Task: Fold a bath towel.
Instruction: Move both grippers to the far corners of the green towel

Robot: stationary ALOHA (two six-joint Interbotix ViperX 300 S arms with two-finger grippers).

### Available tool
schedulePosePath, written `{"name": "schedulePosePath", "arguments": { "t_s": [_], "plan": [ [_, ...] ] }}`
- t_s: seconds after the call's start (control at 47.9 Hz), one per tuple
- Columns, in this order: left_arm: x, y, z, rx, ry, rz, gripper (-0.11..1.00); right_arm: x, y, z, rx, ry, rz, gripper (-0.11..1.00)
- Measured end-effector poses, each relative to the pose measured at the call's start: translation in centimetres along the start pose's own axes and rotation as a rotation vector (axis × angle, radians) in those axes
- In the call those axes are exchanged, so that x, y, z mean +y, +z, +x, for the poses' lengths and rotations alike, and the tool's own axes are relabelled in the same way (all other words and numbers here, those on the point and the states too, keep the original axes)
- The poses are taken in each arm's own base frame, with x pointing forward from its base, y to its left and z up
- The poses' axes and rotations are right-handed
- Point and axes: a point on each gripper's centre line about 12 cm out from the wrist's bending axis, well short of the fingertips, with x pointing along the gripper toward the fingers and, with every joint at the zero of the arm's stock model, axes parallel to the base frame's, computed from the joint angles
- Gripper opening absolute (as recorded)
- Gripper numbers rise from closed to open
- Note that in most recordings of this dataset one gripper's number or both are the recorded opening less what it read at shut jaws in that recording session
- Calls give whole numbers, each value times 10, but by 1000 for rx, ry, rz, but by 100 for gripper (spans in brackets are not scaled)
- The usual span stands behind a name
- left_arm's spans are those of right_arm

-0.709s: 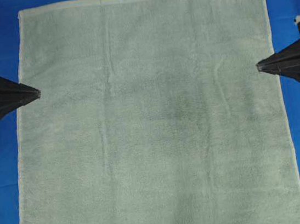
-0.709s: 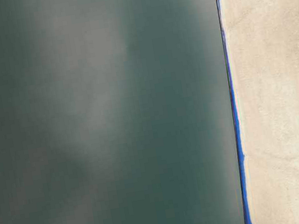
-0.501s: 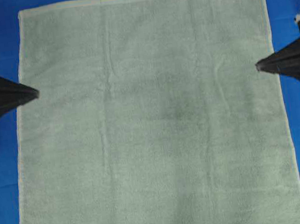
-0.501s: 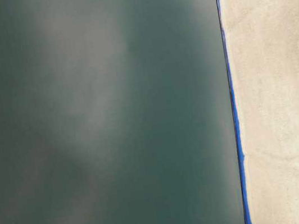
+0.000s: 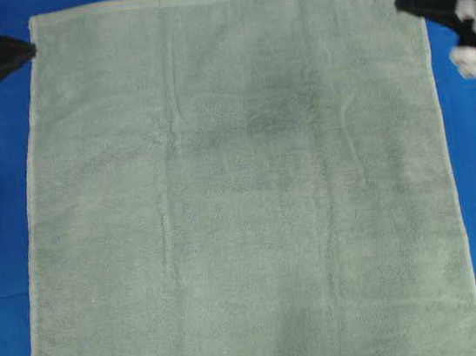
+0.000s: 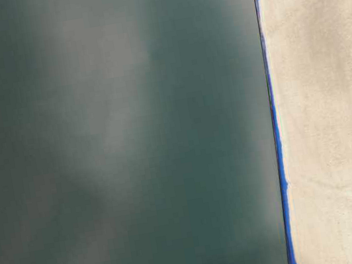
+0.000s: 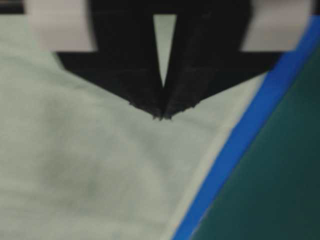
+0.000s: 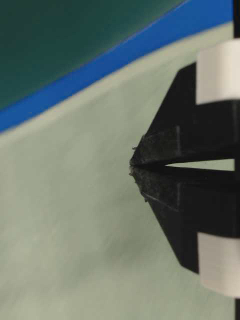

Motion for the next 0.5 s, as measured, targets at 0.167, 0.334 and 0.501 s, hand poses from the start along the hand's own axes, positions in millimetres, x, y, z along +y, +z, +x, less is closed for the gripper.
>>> {"name": "schedulePosePath", "arguments": {
  "t_s": [0.167, 0.334, 0.501],
  "plan": [
    [18, -20, 28, 143, 55, 52, 65, -35, -20, 37, 214, -120, -35, 60],
    [37, -41, 60, 283, 84, 104, 83, -56, -30, 71, 377, -159, -77, 61],
    [60, -74, 98, 398, 114, 114, 81, -75, -56, 110, 516, -158, -86, 62]
  ]
}}
